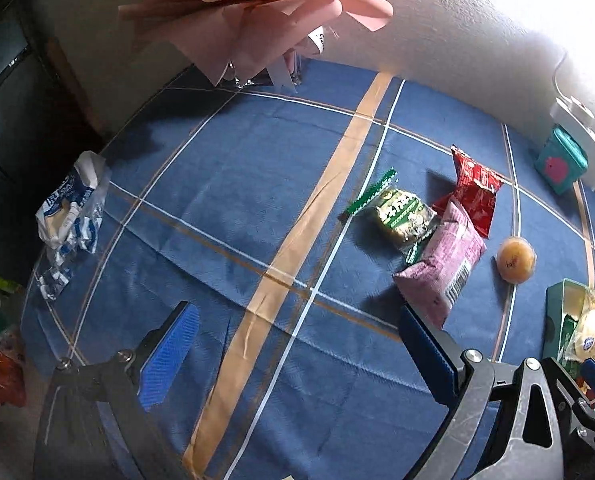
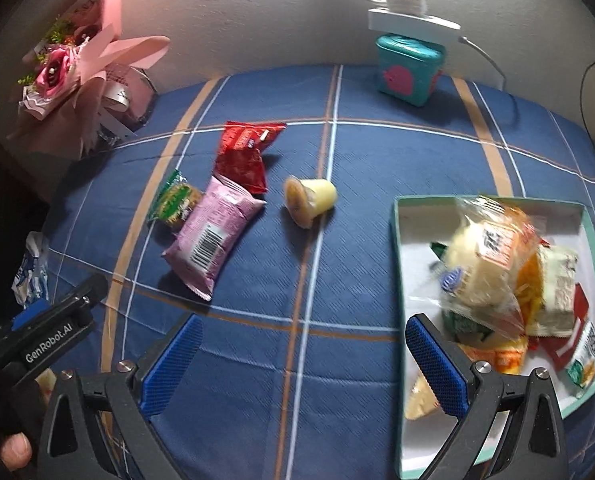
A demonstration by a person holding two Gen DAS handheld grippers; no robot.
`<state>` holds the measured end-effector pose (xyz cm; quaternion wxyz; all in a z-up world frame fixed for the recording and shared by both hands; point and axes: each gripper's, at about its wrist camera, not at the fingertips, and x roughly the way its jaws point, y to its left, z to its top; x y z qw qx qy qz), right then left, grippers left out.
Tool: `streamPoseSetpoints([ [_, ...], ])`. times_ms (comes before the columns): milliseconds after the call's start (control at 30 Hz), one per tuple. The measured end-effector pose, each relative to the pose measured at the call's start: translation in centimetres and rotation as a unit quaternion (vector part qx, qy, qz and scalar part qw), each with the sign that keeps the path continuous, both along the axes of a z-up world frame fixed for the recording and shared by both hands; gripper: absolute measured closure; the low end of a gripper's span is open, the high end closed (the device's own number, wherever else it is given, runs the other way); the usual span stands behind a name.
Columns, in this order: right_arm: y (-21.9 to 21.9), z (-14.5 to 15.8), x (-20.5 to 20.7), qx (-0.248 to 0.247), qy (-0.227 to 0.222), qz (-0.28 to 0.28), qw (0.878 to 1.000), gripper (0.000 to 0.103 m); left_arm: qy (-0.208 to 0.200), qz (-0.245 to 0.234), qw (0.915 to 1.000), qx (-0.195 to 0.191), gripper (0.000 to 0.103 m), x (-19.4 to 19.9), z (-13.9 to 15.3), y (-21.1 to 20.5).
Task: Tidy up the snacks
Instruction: 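Move both tools back toward the remaining snacks on the bedspread, then grasp the yellow pudding cup with the right tool while the left approaches the pink wafer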
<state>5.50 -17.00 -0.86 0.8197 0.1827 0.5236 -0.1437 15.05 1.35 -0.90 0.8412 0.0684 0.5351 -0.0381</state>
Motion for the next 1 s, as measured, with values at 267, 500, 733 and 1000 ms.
streamPoseSetpoints([
  [267, -0.5, -0.4, 2.0, 0.014, -0.018, -0.004, 1.000, 0.000, -0.010, -0.025, 0.9993, -0.025, 0.003, 1.5, 0.2, -1.2],
  [500, -1.7, -0.8, 3.4, 0.011, -0.027, -0.008, 1.000, 0.000, -0.019, -0.028, 0.9982, -0.049, 0.003, 3.4, -0.1, -1.1],
  [733, -3.5, -2.0, 5.5, 0.034, -0.028, -0.022, 0.999, 0.000, -0.015, -0.032, 0.9958, -0.084, 0.003, 4.6, -1.2, -1.8],
  [1000, -4.8, -2.6, 8.4, 0.029, -0.017, 0.003, 0.999, 0.005, 0.014, -0.035, 0.9924, -0.117, 0.003, 5.1, -2.5, -3.1],
])
